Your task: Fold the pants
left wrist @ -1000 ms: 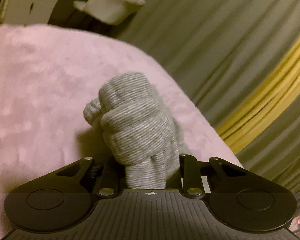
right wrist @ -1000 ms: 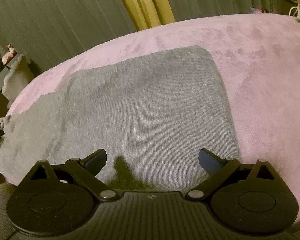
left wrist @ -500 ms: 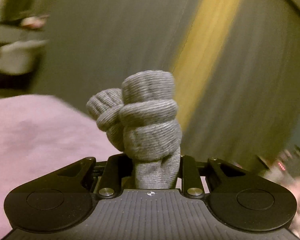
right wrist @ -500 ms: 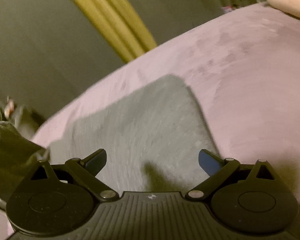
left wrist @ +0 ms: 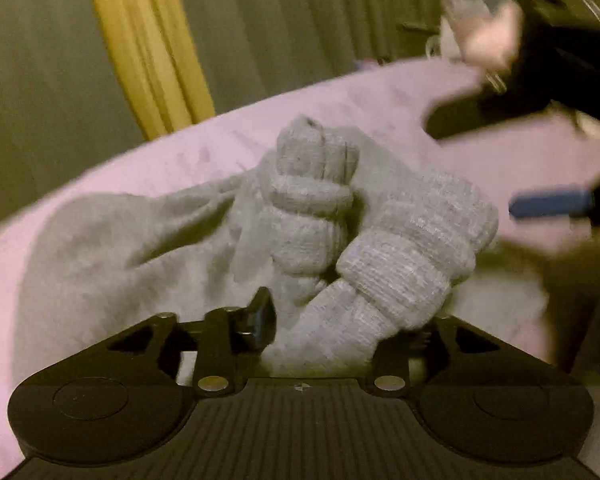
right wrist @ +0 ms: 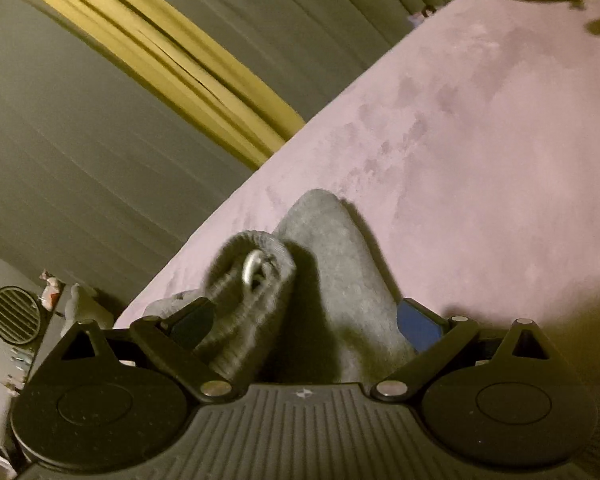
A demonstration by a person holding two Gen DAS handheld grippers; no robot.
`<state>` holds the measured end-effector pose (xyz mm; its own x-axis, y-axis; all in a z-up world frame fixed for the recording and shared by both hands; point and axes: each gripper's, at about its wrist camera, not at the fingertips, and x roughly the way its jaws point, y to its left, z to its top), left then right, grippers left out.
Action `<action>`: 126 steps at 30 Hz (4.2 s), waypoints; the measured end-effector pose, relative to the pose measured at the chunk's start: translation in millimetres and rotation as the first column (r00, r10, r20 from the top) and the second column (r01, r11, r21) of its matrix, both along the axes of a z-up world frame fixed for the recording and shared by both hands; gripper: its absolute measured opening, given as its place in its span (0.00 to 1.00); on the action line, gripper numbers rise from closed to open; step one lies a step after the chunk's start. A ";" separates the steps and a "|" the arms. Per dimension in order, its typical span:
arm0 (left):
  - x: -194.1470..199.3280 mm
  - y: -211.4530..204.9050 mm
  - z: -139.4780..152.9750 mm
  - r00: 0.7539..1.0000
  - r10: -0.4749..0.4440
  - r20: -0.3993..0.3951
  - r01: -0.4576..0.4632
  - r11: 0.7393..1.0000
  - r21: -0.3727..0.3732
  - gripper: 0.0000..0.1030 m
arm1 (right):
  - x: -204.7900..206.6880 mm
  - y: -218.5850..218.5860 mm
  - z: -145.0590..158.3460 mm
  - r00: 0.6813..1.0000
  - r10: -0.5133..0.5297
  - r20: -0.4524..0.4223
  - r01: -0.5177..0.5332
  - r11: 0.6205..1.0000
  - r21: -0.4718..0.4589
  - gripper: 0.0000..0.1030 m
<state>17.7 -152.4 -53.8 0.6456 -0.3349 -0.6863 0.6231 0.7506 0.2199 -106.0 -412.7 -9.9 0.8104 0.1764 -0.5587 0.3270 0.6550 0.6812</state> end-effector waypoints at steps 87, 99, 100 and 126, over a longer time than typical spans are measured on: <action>33.5 174.2 4.5 0.785 0.521 -0.335 -0.585 0.801 -0.125 0.93 | 44.6 67.0 7.3 0.937 0.109 -0.332 -0.222 0.920 -0.323 0.96; 11.7 164.4 22.3 0.803 0.523 -0.287 -0.568 0.816 -0.103 0.92 | 44.9 51.4 -2.3 0.935 0.119 -0.334 -0.195 0.959 -0.205 0.96; 7.8 161.4 25.5 0.812 0.516 -0.272 -0.558 0.824 -0.103 0.92 | 45.6 47.5 -5.3 0.935 0.119 -0.335 -0.185 0.967 -0.173 0.96; 30.8 191.9 43.5 0.805 0.461 -0.374 -0.563 0.792 -0.235 0.93 | 70.8 42.3 -21.2 0.914 0.208 -0.348 -0.260 0.959 -0.112 0.96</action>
